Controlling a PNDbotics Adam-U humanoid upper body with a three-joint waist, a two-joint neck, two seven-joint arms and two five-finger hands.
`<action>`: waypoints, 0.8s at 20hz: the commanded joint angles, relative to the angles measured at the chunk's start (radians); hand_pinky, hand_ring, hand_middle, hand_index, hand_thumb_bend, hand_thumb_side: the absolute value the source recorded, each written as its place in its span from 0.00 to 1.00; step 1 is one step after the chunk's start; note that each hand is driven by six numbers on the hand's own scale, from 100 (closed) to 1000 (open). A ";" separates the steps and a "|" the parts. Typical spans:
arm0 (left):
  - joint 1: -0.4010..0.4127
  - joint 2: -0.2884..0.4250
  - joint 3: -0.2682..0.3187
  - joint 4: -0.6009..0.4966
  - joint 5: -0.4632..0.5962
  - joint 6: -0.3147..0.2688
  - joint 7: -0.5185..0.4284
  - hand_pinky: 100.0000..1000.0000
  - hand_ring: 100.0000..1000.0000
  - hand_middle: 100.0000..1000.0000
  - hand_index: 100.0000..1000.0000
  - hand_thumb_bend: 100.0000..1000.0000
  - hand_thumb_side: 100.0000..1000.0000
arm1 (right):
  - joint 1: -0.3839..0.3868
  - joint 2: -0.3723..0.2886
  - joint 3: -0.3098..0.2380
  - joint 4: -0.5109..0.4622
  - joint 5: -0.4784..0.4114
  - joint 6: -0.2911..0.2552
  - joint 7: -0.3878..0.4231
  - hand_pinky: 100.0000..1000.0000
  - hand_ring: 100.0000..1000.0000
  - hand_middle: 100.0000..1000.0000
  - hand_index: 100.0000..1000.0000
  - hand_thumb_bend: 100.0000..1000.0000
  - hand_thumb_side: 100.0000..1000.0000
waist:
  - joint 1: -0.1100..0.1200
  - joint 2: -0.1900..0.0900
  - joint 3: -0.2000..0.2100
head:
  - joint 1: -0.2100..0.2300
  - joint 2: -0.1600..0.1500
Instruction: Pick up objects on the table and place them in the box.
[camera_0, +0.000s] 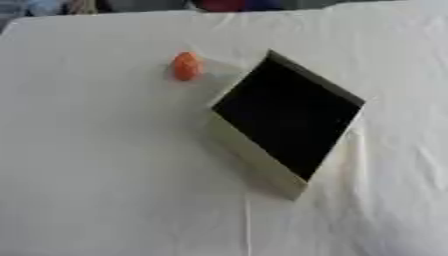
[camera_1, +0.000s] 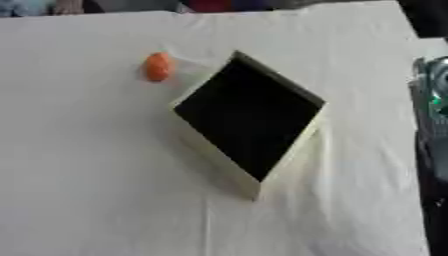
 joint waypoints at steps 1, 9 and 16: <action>-0.007 0.048 0.002 -0.019 -0.010 -0.002 -0.005 0.64 0.71 0.78 0.82 0.00 0.63 | -0.014 -0.022 -0.006 -0.021 0.001 0.000 0.000 0.71 0.80 0.58 0.70 0.00 0.66 | -0.001 -0.019 0.000 | 0.002 -0.009; -0.066 0.293 -0.088 -0.008 -0.080 0.085 -0.069 0.66 0.72 0.78 0.83 0.00 0.60 | -0.011 -0.019 0.000 -0.021 0.002 -0.001 0.008 0.71 0.80 0.58 0.70 0.00 0.66 | 0.005 -0.032 -0.006 | 0.006 -0.001; -0.209 0.492 -0.221 0.168 -0.144 0.101 -0.236 0.66 0.73 0.77 0.84 0.00 0.51 | -0.015 -0.018 0.008 -0.021 0.000 0.000 0.016 0.71 0.80 0.58 0.70 0.00 0.66 | 0.009 -0.033 -0.015 | 0.011 -0.001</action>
